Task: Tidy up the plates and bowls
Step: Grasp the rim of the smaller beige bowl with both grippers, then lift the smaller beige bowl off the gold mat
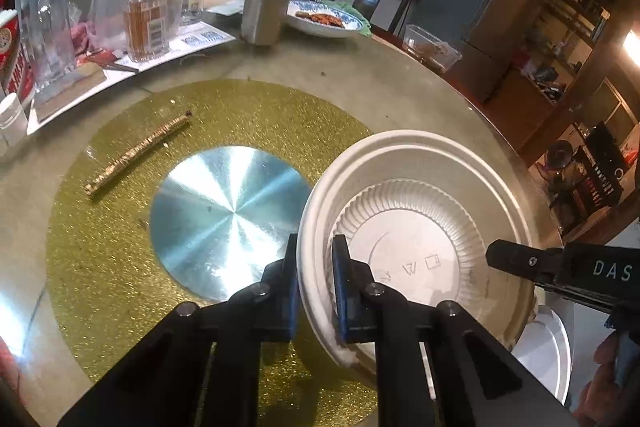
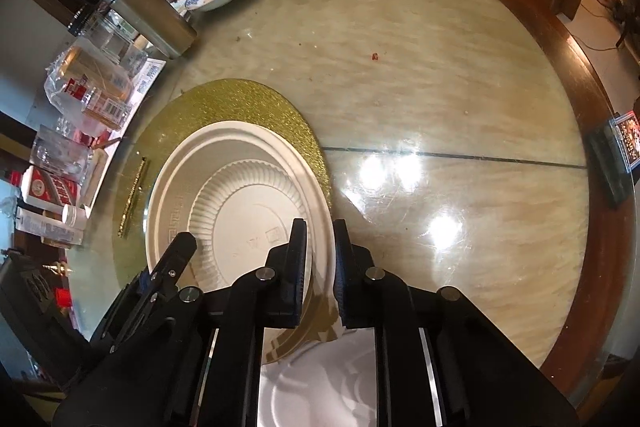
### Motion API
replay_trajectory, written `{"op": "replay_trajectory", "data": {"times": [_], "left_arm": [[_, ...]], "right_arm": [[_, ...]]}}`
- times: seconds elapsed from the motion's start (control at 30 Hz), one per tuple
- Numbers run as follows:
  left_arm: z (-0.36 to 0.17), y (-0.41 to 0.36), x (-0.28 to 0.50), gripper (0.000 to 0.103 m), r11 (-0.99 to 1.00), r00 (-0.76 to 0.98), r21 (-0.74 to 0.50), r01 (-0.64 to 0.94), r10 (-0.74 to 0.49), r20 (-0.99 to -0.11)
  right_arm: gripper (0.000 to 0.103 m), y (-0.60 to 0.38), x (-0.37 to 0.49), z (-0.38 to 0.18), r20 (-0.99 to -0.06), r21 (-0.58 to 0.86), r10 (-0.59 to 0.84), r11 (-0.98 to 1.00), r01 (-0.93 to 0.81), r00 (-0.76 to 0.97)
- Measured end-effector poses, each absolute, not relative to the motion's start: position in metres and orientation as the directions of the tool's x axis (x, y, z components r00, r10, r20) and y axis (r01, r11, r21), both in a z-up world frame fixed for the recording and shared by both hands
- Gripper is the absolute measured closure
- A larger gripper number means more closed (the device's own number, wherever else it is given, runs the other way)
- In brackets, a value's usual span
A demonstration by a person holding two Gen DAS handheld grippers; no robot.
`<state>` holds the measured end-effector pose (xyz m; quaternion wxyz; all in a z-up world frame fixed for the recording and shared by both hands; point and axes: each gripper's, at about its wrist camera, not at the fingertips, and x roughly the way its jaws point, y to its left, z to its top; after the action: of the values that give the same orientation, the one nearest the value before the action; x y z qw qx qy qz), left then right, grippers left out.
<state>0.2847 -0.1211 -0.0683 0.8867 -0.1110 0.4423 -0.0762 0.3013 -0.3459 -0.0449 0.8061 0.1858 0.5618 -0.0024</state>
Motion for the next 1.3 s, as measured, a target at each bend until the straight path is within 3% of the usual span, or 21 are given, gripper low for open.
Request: {"op": "replay_trajectory", "data": {"times": [0.4, 1.3], "left_arm": [[-0.025, -0.104, 0.274, 0.092, 0.976, 0.715, -0.218, 0.021, -0.167, -0.678], [0.003, -0.101, 0.255, 0.092, 0.98, 0.788, -0.197, 0.033, -0.146, -0.597]], "right_arm": [[0.093, -0.325, 0.29, -0.015, -0.855, 0.349, 0.243, 0.923, 0.161, 0.459], [0.093, -0.317, 0.268, 0.014, -0.807, 0.359, 0.235, 0.924, 0.134, 0.542]]}}
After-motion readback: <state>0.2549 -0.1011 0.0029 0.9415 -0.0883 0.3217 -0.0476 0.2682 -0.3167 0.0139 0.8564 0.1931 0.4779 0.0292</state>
